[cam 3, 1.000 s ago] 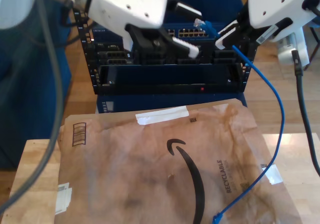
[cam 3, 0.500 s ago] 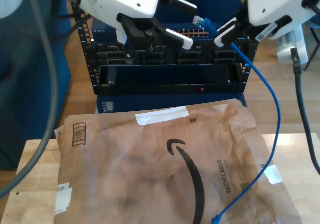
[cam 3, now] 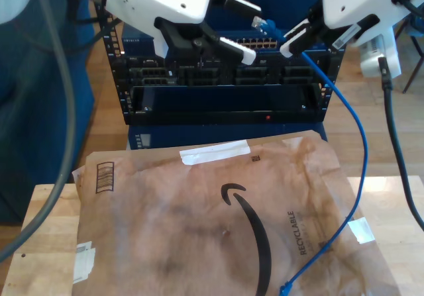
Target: Grab the cable and plug it in
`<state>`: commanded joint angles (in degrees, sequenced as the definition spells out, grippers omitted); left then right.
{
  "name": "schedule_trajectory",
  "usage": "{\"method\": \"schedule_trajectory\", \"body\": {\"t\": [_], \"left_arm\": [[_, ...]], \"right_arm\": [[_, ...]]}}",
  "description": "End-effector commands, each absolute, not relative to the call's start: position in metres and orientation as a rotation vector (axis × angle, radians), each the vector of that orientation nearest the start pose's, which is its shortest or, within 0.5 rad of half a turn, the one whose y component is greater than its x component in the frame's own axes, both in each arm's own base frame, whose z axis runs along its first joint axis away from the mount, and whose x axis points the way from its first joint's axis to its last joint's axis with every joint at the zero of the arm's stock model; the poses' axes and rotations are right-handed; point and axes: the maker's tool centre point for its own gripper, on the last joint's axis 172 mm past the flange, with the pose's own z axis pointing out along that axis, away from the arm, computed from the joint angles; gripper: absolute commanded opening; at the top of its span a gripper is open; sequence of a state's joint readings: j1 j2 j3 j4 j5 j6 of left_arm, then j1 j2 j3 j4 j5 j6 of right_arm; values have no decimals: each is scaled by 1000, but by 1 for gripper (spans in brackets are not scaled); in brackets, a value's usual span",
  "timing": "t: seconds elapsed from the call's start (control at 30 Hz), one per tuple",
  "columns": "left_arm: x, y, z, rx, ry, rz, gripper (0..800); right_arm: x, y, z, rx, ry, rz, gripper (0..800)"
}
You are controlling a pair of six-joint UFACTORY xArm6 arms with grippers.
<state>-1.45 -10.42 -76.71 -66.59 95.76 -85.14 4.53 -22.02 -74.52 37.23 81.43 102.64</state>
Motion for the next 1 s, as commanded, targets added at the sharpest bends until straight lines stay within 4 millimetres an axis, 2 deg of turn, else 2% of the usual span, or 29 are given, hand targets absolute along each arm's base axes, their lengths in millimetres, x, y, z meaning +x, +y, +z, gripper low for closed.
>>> {"method": "schedule_trajectory", "body": {"t": [0.17,0.27,0.33,0.57,0.67,0.7,0.77,1.0], "left_arm": [[384,-262,505,1626,1410,-1089,748],[384,-262,505,1624,1410,-1091,709],[385,-261,504,1623,1414,-1090,648],[385,-261,504,1619,1415,-1089,570],[385,-261,503,1618,1417,-1089,468],[385,-261,503,1619,1418,-1088,464],[385,-261,502,1620,1419,-1088,400],[389,-256,503,1610,1424,-1074,337]], "right_arm": [[399,188,476,-1637,1905,495,1],[400,188,478,-1635,1901,494,2],[398,192,478,-1646,1894,495,1],[397,195,479,-1653,1887,497,1],[397,195,479,-1654,1888,498,2],[397,195,479,-1654,1888,498,2],[397,195,478,-1655,1889,499,2],[396,195,477,-1658,1890,501,1]]}}
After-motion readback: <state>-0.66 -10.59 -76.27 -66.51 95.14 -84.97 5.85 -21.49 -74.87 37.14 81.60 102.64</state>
